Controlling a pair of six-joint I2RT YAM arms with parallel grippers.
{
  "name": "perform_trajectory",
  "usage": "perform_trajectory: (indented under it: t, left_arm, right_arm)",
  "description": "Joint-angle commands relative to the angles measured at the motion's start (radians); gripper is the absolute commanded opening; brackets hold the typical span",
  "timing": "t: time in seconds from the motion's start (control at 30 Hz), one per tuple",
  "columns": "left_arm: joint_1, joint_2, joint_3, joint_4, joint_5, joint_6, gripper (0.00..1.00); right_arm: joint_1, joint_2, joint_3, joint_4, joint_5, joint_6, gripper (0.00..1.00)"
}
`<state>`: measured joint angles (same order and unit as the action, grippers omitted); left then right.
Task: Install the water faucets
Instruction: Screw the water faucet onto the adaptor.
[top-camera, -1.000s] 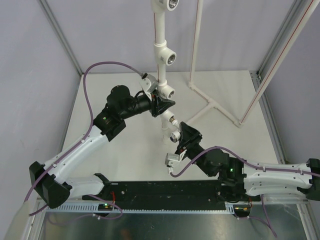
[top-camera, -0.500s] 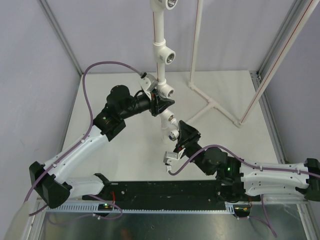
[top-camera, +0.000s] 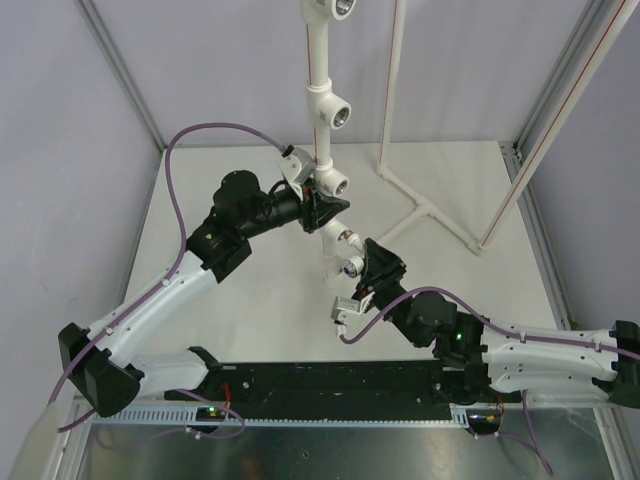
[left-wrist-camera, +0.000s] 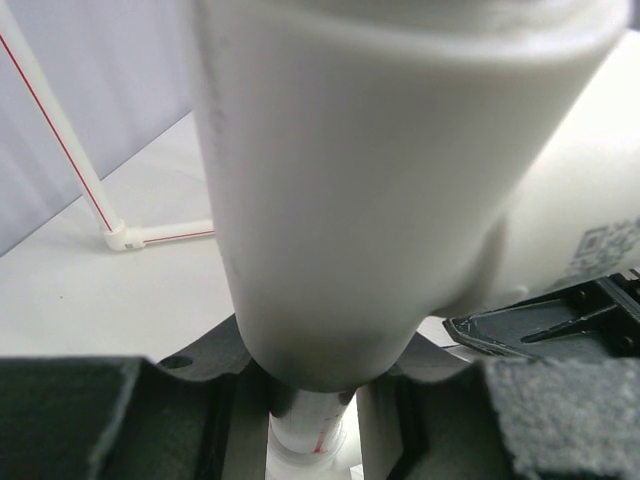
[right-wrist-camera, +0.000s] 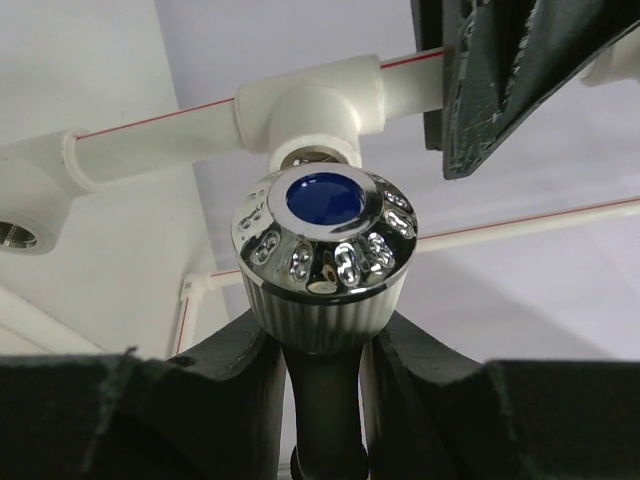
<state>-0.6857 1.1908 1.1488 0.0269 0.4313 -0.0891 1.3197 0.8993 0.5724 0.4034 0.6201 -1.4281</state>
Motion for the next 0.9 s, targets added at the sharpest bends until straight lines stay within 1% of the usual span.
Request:
perform_trajectory:
  t: [0.0, 0.23, 0.53, 0.87]
  left_arm:
    - [-0.012, -0.004, 0.023, -0.114, 0.025, -0.195, 0.0]
    - [-0.012, -0.003, 0.022, -0.114, 0.026, -0.192, 0.0]
    - [-0.011, 0.0, 0.022, -0.115, 0.028, -0.191, 0.0]
    - [-0.012, -0.001, 0.022, -0.114, 0.03, -0.191, 0.0]
  right_arm:
    - [-0.018, 0.002, -0.005, 0.066, 0.007, 0.02, 0.0]
    - [-0.017, 0.023, 0.0, 0.084, 0.004, 0.012, 0.0]
    - [0.042, 0.018, 0.034, 0.062, 0.04, -0.016, 0.0]
    - [0.032, 0.038, 0.079, 0.049, 0.025, -0.042, 0.0]
